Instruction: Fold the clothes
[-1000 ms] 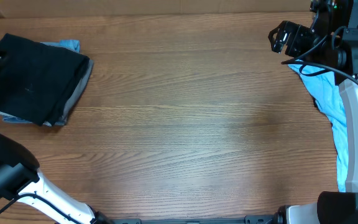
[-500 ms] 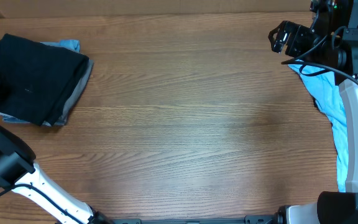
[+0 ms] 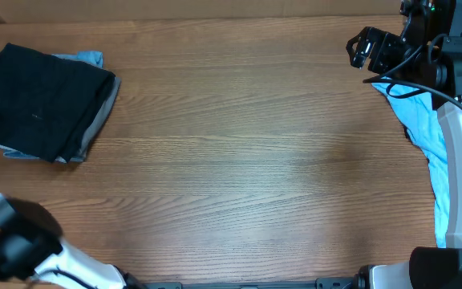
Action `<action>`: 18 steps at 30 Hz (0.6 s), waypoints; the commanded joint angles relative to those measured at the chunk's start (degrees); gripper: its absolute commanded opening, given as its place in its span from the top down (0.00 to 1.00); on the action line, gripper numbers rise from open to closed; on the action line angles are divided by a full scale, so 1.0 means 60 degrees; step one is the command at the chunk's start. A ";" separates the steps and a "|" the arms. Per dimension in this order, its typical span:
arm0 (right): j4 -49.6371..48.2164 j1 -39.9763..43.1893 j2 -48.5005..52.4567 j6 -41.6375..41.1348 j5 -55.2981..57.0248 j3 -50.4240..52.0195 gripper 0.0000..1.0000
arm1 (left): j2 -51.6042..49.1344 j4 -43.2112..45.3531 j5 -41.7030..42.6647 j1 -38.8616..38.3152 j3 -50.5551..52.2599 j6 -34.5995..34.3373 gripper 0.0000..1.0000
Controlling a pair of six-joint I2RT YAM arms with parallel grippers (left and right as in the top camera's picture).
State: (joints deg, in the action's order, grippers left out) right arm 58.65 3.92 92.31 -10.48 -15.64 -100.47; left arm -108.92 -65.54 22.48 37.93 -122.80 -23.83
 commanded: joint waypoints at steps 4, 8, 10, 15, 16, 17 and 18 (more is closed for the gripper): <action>-0.0029 0.0000 -0.0142 -0.0033 0.0036 -0.0007 0.00 | 0.0652 -0.0076 0.0219 -0.1741 -0.0182 -0.0175 0.00; -0.0029 0.0000 -0.0146 -0.0033 0.0036 -0.0007 0.00 | 0.0652 -0.0076 0.0219 -0.2182 -0.0182 -0.0175 0.00; -0.0033 0.0000 -0.0142 -0.0029 0.0036 -0.0007 0.00 | 0.0652 -0.0076 0.0219 -0.2262 -0.0182 -0.0175 0.00; -0.0029 0.0000 -0.0142 -0.0033 0.0036 -0.0007 0.00 | 0.0652 -0.0076 0.0219 -0.2259 -0.0182 -0.0175 0.00; -0.0033 0.0000 -0.0142 -0.0033 0.0036 -0.0007 0.00 | 0.0652 -0.0076 0.0219 -0.2259 -0.0182 -0.0175 0.00; -0.0033 0.0000 -0.0142 -0.0033 0.0036 -0.0007 0.00 | 0.0652 -0.0076 0.0219 -0.2259 -0.0182 -0.0175 0.00; -0.0029 0.0000 -0.0142 -0.0033 0.0036 -0.0007 0.00 | 0.0652 -0.0076 0.0219 -0.2259 -0.0182 -0.0175 0.00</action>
State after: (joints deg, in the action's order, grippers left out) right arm 58.63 3.92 92.31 -10.48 -15.64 -100.47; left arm -105.12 -66.04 23.59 24.45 -124.01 -24.29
